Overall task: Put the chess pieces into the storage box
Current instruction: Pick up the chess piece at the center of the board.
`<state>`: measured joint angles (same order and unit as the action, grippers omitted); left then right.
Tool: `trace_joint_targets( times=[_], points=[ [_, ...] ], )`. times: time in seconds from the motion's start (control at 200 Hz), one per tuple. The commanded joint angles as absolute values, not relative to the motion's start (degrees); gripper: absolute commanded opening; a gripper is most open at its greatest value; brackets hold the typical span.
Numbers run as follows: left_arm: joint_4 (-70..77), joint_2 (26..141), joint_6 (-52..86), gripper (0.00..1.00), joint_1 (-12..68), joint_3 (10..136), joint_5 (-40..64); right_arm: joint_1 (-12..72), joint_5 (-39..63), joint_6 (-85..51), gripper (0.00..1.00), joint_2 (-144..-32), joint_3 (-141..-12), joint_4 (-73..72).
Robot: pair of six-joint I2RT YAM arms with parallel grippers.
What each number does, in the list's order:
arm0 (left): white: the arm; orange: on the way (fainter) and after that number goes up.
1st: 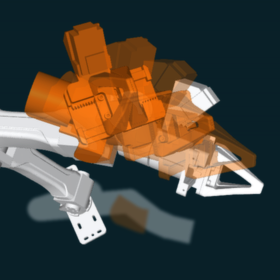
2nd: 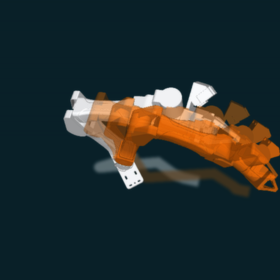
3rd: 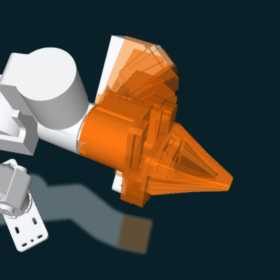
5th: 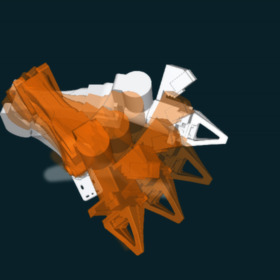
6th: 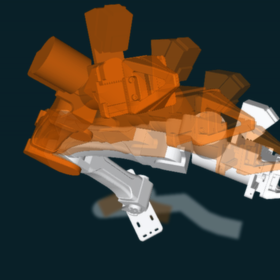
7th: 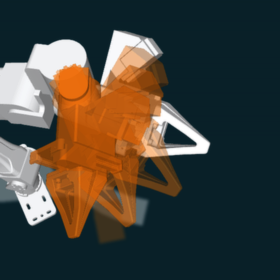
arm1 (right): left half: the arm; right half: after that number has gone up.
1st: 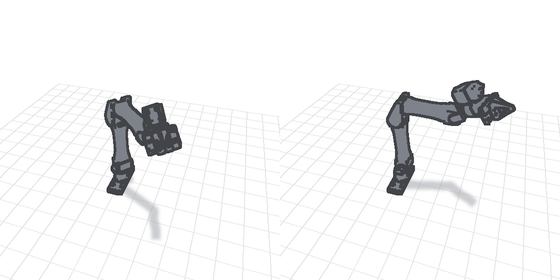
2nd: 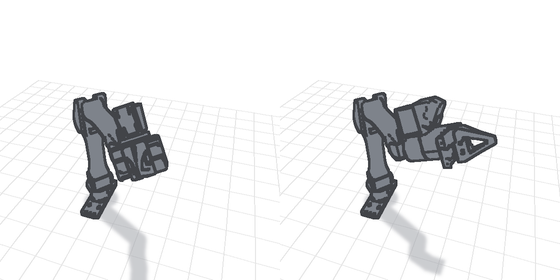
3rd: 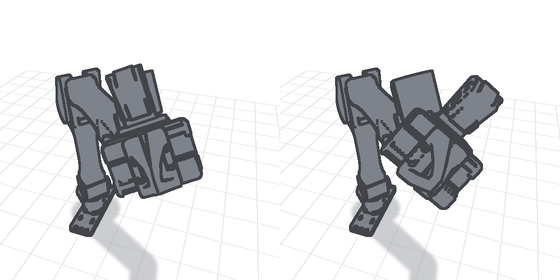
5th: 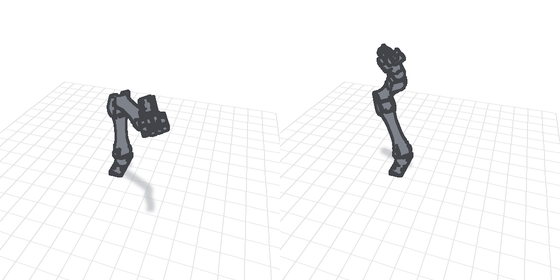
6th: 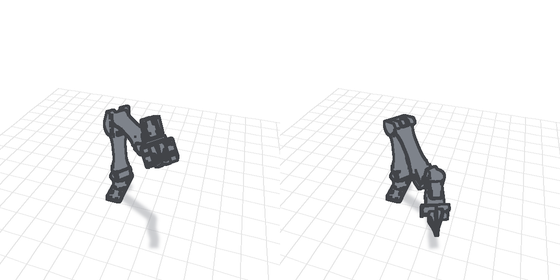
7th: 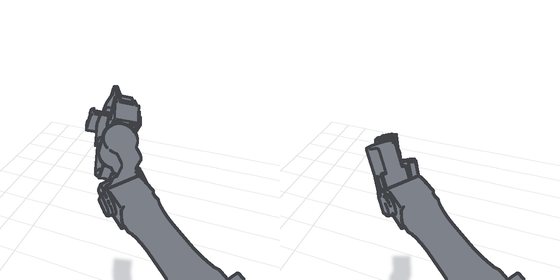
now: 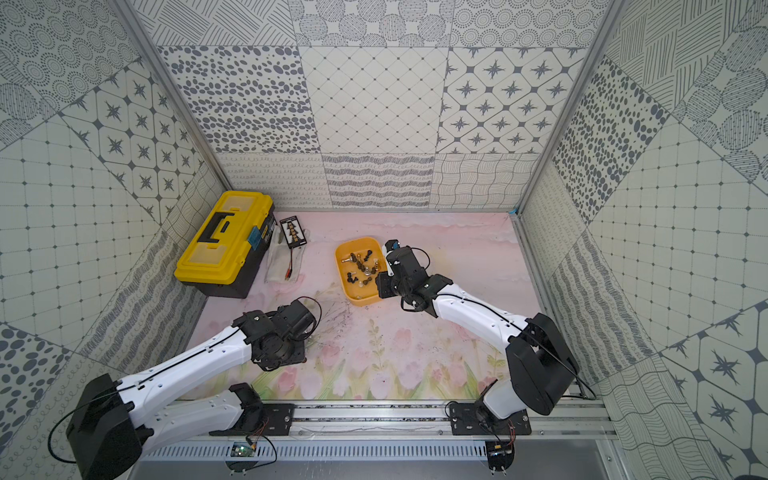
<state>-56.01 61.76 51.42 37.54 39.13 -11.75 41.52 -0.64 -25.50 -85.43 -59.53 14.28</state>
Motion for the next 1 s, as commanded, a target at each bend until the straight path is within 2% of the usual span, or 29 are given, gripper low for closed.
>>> trace_joint_targets(
  times=[0.0, 0.27, 0.47, 0.705, 0.805, 0.995],
  points=[
    [-54.81, 60.98, 58.16, 0.44, 37.79, 36.52, -9.64, 41.65, -0.81, -26.46, 0.34, -83.94, -59.22, 11.25],
    [-51.57, 65.08, 54.99, 0.41, 37.78, 36.39, -9.46, 41.66, -0.44, -26.81, 0.34, -84.06, -58.82, 10.89],
    [-51.02, 66.36, 53.97, 0.30, 37.79, 36.25, -9.23, 41.61, -0.66, -26.89, 0.34, -83.93, -58.93, 11.00],
    [-50.51, 65.39, 53.68, 0.23, 37.79, 36.21, -9.19, 41.67, -0.44, -27.16, 0.34, -84.02, -58.48, 10.63],
    [-50.38, 65.96, 53.38, 0.24, 37.79, 36.64, -9.39, 41.67, -0.53, -27.11, 0.34, -83.95, -58.53, 10.71],
    [-51.17, 68.29, 53.24, 0.34, 37.78, 37.62, -10.63, 41.67, -0.53, -27.01, 0.34, -83.64, -58.33, 10.83]
  ],
)
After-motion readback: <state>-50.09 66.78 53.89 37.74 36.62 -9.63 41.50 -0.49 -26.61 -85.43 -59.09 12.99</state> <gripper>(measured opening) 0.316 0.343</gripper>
